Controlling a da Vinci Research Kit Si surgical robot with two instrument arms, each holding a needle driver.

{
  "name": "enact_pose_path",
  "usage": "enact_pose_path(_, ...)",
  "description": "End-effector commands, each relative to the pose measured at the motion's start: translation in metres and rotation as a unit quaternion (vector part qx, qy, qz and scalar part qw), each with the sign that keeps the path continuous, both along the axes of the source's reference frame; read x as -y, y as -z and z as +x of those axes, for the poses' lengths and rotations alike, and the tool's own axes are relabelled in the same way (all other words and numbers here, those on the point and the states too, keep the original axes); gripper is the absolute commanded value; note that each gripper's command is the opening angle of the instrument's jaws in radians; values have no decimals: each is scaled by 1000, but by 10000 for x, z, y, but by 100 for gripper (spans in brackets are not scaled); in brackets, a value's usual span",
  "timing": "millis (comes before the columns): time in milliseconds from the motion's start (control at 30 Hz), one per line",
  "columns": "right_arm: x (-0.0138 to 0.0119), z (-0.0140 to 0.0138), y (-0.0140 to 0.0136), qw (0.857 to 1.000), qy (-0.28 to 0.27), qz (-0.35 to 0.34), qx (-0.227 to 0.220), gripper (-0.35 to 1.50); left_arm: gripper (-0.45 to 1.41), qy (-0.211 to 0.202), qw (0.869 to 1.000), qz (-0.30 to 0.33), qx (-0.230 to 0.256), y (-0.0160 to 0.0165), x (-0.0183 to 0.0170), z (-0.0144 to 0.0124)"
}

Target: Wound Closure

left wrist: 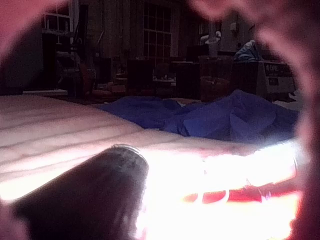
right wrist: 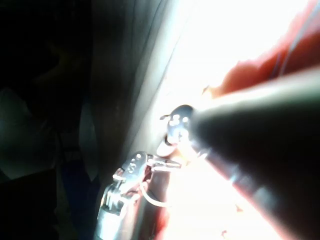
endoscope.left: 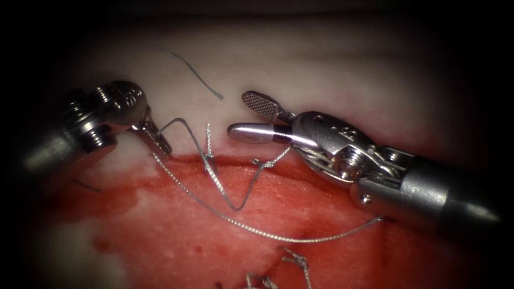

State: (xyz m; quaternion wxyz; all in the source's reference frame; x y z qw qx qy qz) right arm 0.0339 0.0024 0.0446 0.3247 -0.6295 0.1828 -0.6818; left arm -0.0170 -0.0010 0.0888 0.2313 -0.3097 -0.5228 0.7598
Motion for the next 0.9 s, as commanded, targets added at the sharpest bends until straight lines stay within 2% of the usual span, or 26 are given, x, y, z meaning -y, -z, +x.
enact_pose_path(33,-15,1,11,1000,-2,-1,-4,93,-45,6,1000,3,2,11,-15,-1)
enact_pose_path(133,-18,-3,13,1000,-2,8,-6,95,-45,11,1000,27,7,19,-19,3)
enact_pose_path(167,-20,-5,15,1000,-1,9,-7,98,-45,30,998,56,31,32,-26,4)
enact_pose_path(200,-20,-5,15,1000,-1,9,-7,98,-45,30,998,56,31,32,-26,4)
enact_pose_path(233,-20,-7,15,1000,-1,10,-7,96,-45,48,994,85,53,52,-35,3)
enact_pose_path(267,-20,-6,15,1000,-1,10,-7,91,-45,63,993,83,49,60,-37,0)
enact_pose_path(300,-19,-6,15,1000,0,9,-7,76,-45,75,993,80,45,62,-39,-2)
enact_pose_path(333,-17,-5,14,1000,-2,20,-8,27,-45,93,992,69,41,62,-42,-6)
enact_pose_path(367,-15,-5,13,999,3,48,-15,-3,-45,97,993,52,48,59,-44,-8)
enact_pose_path(400,-10,-4,12,995,29,90,-38,-35,-45,83,993,-20,75,47,-44,-12)
enact_pose_path(467,-6,-2,10,985,89,129,-77,-35,-45,39,992,-104,68,31,-39,-13)
enact_pose_path(500,-2,1,8,971,155,141,-111,-35,-45,9,987,-154,41,16,-35,-14)
enact_pose_path(533,1,3,6,962,186,153,-125,-35,-45,1,986,-163,25,7,-35,-15)
enact_pose_path(567,10,7,3,952,218,167,-136,-35,-45,14,987,-155,38,-2,-36,-13)
enact_pose_path(633,22,14,-1,945,240,176,-138,-35,-45,27,988,-138,60,-7,-39,-11)
enact_pose_path(733,35,19,-4,931,274,180,-161,-35,-45,36,989,-128,69,-5,-42,-9)
enact_pose_path(767,44,22,-5,920,294,186,-180,-35,-45,35,989,-126,70,-4,-45,-9)
enact_pose_path(900,57,33,-1,913,314,182,-186,-35,-45,45,990,-117,58,-3,-46,-8)
